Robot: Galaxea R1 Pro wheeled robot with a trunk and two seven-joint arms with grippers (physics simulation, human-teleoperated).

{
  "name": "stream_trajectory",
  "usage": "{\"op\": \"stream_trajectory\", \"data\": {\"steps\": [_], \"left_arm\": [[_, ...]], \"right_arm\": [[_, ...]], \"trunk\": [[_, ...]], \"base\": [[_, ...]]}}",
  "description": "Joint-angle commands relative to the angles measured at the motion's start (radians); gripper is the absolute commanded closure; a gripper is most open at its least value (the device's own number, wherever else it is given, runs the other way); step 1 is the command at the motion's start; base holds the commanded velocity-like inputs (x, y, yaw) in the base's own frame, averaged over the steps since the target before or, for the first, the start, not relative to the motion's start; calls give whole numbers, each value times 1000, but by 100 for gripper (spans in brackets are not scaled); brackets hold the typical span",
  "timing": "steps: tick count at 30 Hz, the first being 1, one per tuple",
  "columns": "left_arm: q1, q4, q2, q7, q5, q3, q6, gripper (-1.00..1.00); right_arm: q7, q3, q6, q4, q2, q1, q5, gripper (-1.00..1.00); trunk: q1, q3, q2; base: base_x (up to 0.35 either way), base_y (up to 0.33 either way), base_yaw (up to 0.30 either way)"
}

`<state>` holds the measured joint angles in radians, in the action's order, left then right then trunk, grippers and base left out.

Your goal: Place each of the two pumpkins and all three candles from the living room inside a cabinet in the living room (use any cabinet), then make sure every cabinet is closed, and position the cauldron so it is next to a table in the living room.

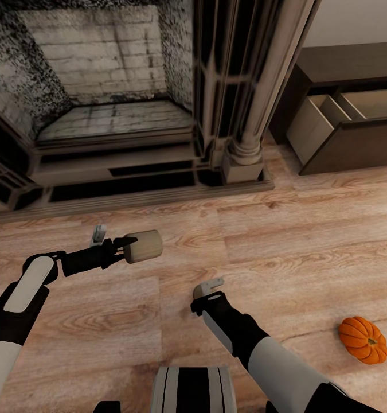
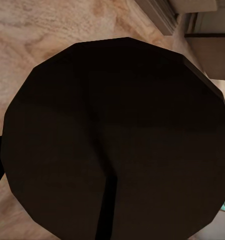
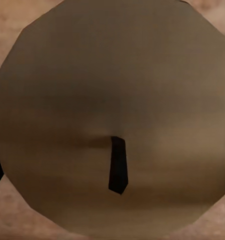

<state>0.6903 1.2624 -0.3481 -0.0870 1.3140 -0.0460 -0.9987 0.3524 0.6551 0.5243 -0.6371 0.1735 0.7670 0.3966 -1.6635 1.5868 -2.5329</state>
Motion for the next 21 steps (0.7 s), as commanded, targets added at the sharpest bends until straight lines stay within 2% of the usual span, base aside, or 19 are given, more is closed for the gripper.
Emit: {"op": "stream_trajectory", "data": {"steps": [1,5,8,16,21], "left_arm": [[0,0,0,-2,-1,0,0,100],[0,0,0,-2,-1,0,0,100],[0,0,0,-1,-1,0,0,100],[0,0,0,-1,-1,0,1,100],[0,0,-1,-1,-2,2,2,100]], "right_arm": [[0,0,2,-8,0,0,1,100],[2,2,15,-130,-9,0,1,100],[2,2,89,-211,-13,0,1,100],[2,-2,123,-301,-47,-1,4,100],[2,-20,137,-311,-58,-1,4,100]], "trunk": [[0,0,0],[0,0,0],[0,0,0],[0,0,0],[0,0,0]], "base": [[0,0,0],[0,0,0],[0,0,0],[0,0,0],[0,0,0]]}}
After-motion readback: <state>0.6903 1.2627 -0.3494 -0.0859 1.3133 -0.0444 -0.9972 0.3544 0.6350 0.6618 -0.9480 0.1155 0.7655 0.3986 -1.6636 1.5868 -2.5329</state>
